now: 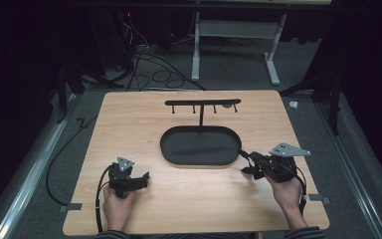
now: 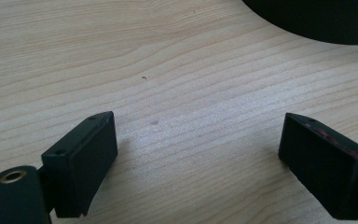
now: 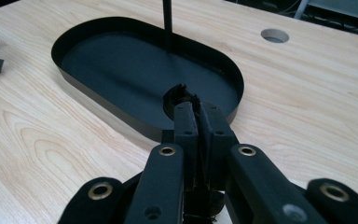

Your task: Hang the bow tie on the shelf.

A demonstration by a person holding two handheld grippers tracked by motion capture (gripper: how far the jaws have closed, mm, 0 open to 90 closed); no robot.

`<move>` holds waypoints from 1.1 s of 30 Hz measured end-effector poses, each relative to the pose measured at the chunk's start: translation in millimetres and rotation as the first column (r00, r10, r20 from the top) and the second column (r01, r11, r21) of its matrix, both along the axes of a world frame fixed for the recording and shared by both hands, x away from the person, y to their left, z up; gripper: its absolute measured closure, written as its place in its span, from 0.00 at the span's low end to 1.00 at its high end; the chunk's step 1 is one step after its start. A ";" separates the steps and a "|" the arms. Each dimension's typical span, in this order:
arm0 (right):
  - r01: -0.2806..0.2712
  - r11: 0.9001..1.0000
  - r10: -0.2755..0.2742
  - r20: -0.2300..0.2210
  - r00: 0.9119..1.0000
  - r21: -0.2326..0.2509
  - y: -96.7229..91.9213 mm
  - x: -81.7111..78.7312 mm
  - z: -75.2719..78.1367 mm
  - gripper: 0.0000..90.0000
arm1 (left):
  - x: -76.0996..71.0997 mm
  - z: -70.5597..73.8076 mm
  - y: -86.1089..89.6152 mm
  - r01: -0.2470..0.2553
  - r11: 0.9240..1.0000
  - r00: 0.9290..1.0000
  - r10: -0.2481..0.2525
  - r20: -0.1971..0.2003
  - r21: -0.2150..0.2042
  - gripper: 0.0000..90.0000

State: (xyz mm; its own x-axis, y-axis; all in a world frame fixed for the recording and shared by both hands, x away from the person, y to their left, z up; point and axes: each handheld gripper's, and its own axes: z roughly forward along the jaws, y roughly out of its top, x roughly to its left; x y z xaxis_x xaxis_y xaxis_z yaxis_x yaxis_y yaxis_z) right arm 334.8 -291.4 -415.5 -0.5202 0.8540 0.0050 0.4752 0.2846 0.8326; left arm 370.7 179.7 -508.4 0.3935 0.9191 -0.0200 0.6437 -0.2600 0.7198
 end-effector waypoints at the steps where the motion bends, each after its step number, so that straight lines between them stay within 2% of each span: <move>1: -0.004 1.000 0.004 0.004 1.000 -0.003 0.3 0.6 1.6 0.98 | 0.0 0.0 0.0 0.000 1.000 1.000 0.000 0.000 0.000 0.13; 6: -0.023 1.000 0.023 0.017 1.000 -0.007 2.9 2.4 10.3 0.98 | 0.0 0.0 0.0 0.000 1.000 1.000 0.000 0.000 0.000 0.13; 17: -0.054 0.998 0.053 0.039 0.998 0.018 4.2 6.4 27.3 0.98 | 0.0 0.0 0.0 0.000 1.000 1.000 0.000 0.000 0.000 0.13; 33: -0.093 0.996 0.092 0.066 0.994 0.017 15.3 20.6 42.7 0.98 | 0.0 0.0 0.0 0.000 1.000 1.000 0.000 0.000 0.000 0.13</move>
State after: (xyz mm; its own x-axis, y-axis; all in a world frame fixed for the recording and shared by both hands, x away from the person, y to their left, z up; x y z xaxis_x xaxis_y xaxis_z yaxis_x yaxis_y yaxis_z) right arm 355.4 -276.1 -372.8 -0.5967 0.8023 -0.0147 0.3922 0.3075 0.8670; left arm 370.7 179.7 -508.4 0.3934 0.9191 -0.0201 0.6436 -0.2598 0.7199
